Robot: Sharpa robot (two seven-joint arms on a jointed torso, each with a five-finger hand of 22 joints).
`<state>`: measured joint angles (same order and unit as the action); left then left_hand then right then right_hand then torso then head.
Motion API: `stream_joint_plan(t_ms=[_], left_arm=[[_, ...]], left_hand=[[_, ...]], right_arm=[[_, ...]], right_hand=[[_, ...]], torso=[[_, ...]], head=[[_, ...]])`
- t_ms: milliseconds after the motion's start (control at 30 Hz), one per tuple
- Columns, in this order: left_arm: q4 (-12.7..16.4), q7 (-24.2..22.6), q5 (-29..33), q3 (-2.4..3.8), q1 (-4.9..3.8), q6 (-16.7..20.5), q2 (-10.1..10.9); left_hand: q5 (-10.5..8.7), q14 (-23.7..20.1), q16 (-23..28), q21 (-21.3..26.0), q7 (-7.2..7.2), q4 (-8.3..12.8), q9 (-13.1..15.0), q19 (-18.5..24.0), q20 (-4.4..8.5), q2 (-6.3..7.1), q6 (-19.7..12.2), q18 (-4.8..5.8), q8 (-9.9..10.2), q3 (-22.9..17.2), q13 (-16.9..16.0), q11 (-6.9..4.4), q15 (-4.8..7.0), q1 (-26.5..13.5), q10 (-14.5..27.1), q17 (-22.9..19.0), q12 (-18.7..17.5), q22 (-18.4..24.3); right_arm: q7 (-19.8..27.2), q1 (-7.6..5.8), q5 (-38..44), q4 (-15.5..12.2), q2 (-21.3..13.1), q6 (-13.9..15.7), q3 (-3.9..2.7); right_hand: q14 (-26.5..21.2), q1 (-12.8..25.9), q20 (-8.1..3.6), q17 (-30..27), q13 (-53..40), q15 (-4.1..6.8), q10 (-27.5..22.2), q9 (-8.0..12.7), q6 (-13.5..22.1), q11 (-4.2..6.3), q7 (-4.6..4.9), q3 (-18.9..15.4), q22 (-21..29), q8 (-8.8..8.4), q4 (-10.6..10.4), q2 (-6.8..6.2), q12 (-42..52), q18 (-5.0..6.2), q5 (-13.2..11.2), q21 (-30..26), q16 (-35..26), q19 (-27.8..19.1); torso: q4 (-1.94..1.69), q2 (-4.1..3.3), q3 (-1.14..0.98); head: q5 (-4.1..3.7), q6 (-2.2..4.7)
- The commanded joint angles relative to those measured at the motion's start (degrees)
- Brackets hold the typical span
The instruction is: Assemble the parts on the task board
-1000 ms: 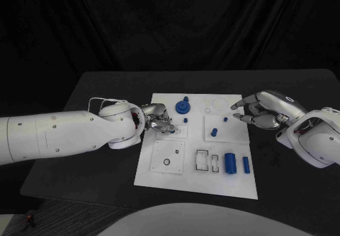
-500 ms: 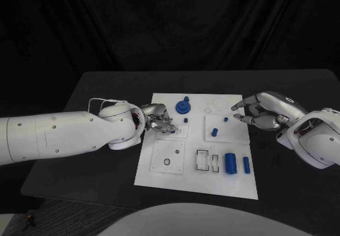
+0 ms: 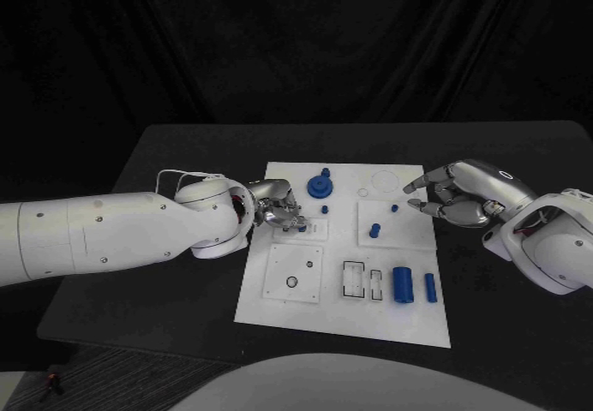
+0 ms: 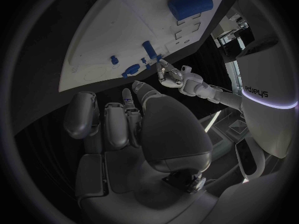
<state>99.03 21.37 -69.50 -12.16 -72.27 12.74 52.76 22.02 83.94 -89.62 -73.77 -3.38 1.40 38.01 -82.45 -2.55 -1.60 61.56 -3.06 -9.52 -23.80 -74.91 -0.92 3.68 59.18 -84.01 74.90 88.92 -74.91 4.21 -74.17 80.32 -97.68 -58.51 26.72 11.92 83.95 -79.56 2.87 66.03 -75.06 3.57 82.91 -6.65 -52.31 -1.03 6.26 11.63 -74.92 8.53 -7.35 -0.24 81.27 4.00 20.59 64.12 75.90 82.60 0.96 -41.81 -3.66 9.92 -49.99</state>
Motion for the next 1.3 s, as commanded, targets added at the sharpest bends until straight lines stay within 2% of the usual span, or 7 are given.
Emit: stream_joint_plan(t_ms=[33, 300, 567, 733, 1000, 1067, 1300], left_arm=[[-0.01, -0.92, 0.39, -0.07, 0.3, -0.94, -0.26], [0.1, -0.86, 0.39, -0.07, 0.4, -2.63, -0.21], [0.3, -1.07, 0.39, -0.07, 0.47, -3.96, -0.17], [0.38, -1.15, 0.39, -0.07, 0.49, -3.97, -0.09], [0.29, -1.21, 0.39, -0.07, 0.51, -3.47, 0.08], [0.28, -1.12, 0.39, -0.07, 0.51, -3.35, 0.11], [0.13, -0.04, 0.39, -0.07, 0.52, -3.71, 0.18]], left_hand=[[0.36, 5.35, 0.32, 0.43, 0.34, -0.17, -0.06, -0.09, 0.09, -0.24, 0.01, -0.68, -0.15, -0.08, -13.94, -0.2, 0.33, 0.28, -4.8, 13.59, -0.32, -10.11], [-4.28, 5.2, 0.48, 0.84, 0.26, -1.29, 0.51, 0.04, 0.06, 0.9, -0.89, -0.72, -0.73, 0.53, -13.83, -0.12, 0.28, 0.01, -4.69, 13.29, -0.46, -10.04], [-5.96, 5.08, 0.61, 1.17, 0.23, -2.12, 0.69, 0.17, 0.03, 1.42, -1.03, -0.77, -1.04, 1.49, -13.67, -0.07, 0.23, -0.35, -4.51, 13.03, -0.66, -9.97], [-11.07, 5.0, 0.69, 1.41, 0.04, -5.51, 0.69, 0.19, -0.09, 2.02, -1.22, -0.78, -1.39, 5.06, -13.53, 0.09, 0.09, -2.21, -4.37, 12.88, -0.81, -9.96], [-14.09, 4.87, 0.81, 1.74, -0.24, -9.92, 0.87, 0.31, -0.3, 2.7, -1.79, -0.82, -1.94, 10.05, -13.37, 0.38, -0.16, -4.25, -4.16, 12.64, -1.01, -9.92], [-14.41, 4.86, 0.83, 1.76, -0.19, -10.81, 1.65, 0.31, -0.34, 2.7, -2.12, -0.83, -2.69, 11.19, -13.37, 0.39, -0.17, -4.32, -4.16, 12.62, -1.0, -9.93], [-17.1, 5.01, 0.69, 1.57, 0.91, -16.42, 12.81, 0.06, 0.26, 1.68, -4.58, -0.79, -12.31, 18.69, -13.43, -0.48, 0.51, -3.09, -4.25, 12.91, -0.89, -10.01]], right_arm=[[-0.71, 0.13, 0.07, -0.01, -0.02, -0.27, -0.03], [-0.77, 0.13, 0.07, -0.03, -0.1, -0.34, -0.03], [-0.85, 0.13, 0.07, 0.01, -0.04, -0.44, -0.03], [-0.92, 0.14, 0.07, 0.03, -0.05, -0.48, -0.03], [-1.0, 0.15, 0.07, 0.07, -0.05, -0.53, -0.03], [-1.03, 0.16, 0.07, 0.07, -0.05, -0.57, -0.03], [-1.11, 0.2, 0.07, 0.09, -0.06, -0.69, -0.03]], right_hand=[[2.03, -0.56, 0.14, -0.09, -1.93, -0.42, -0.35, 0.09, -0.13, 0.05, 0.22, 0.24, -8.46, -0.31, -0.05, -0.15, -0.14, 0.95, 0.13, -0.31, -0.33, -0.37], [2.03, -0.56, 0.14, -0.09, -1.93, -0.42, -0.35, 0.09, -0.13, 0.05, 0.22, 0.24, -8.46, -0.31, -0.05, -0.15, -0.14, 0.95, 0.13, -0.31, -0.33, -0.37], [2.02, -0.59, 0.14, -0.12, -1.92, -0.43, -0.36, 0.1, -0.18, 0.03, 0.23, 0.4, -8.46, -0.32, 0.07, -0.17, -0.14, 0.96, 0.29, -0.34, -0.35, -0.37], [2.02, -0.59, 0.14, -0.12, -1.92, -0.43, -0.36, 0.1, -0.18, 0.03, 0.23, 0.4, -8.46, -0.32, 0.07, -0.17, -0.14, 0.96, 0.29, -0.34, -0.35, -0.37], [2.02, -0.61, 0.14, -0.13, -1.89, -0.43, -0.37, 0.11, -0.2, 0.03, 0.23, 0.45, -8.43, -0.33, 0.12, -0.18, -0.16, 0.97, 0.34, -0.43, -0.35, -0.39], [2.02, -0.61, 0.14, -0.13, -1.89, -0.43, -0.37, 0.11, -0.2, 0.03, 0.23, 0.45, -8.43, -0.33, 0.12, -0.18, -0.16, 0.97, 0.34, -0.43, -0.35, -0.39], [2.02, -0.65, 0.15, -0.16, -1.87, -0.44, -0.39, 0.12, -0.22, 0.02, 0.23, 0.54, -8.43, -0.33, 0.2, -0.21, -0.17, 0.98, 0.41, -0.47, -0.37, -0.4]], torso=[[0.01, -0.01, -0.01], [0.02, 0.0, -0.01], [0.01, 0.0, -0.02], [0.0, 0.0, -0.01], [0.01, 0.0, 0.0], [0.01, 0.0, 0.0], [0.02, 0.0, 0.0]], head=[[0.01, -0.01], [0.1, -0.01], [0.18, -0.01], [0.17, -0.01], [0.16, -0.01], [0.18, -0.01], [0.26, -0.01]])
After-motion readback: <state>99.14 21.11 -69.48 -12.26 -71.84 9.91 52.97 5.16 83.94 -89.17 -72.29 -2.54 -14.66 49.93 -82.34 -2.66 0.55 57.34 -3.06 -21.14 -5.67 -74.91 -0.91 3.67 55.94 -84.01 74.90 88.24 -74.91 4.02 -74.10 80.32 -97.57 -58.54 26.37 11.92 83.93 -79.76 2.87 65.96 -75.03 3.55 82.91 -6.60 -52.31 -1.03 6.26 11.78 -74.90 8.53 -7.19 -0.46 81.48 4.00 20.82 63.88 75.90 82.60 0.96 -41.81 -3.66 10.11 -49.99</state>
